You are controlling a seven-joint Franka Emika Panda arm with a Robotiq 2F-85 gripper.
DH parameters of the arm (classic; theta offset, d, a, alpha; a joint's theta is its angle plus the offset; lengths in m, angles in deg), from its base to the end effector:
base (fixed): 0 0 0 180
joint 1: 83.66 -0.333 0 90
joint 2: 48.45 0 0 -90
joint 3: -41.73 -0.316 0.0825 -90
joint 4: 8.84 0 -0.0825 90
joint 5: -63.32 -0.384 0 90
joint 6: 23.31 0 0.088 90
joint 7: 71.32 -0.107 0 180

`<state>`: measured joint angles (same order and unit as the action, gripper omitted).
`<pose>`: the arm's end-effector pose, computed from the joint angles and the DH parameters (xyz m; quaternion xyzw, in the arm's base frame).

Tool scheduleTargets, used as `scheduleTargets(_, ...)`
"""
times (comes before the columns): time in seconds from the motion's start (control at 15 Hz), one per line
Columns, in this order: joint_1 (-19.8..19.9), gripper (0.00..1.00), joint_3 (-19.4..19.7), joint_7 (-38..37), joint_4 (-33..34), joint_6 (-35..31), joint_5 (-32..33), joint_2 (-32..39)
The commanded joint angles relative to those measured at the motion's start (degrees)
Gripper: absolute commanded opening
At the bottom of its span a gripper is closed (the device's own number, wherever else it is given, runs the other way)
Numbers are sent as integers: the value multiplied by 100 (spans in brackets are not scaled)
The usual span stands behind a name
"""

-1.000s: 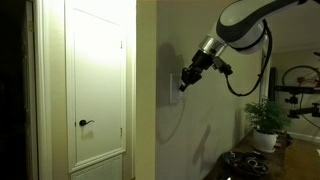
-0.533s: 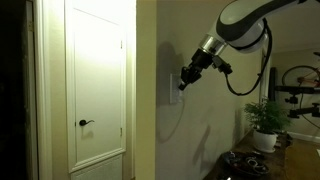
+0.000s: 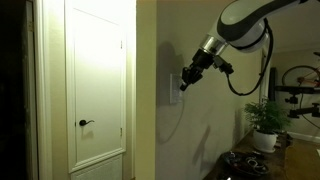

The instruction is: Turn off the light switch

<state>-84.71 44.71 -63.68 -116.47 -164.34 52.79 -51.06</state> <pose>0.5940 -0.0208 0.5977 -0.9483 0.0031 -0.3131 0.0521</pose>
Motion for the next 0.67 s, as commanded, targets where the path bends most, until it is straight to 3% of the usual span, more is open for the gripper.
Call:
scheduleTargets(0.0,84,5,-56,-215,-182,161,113,-129)
scheduleTargets(0.6,124,5,-45,-331,-110,67,92,-43)
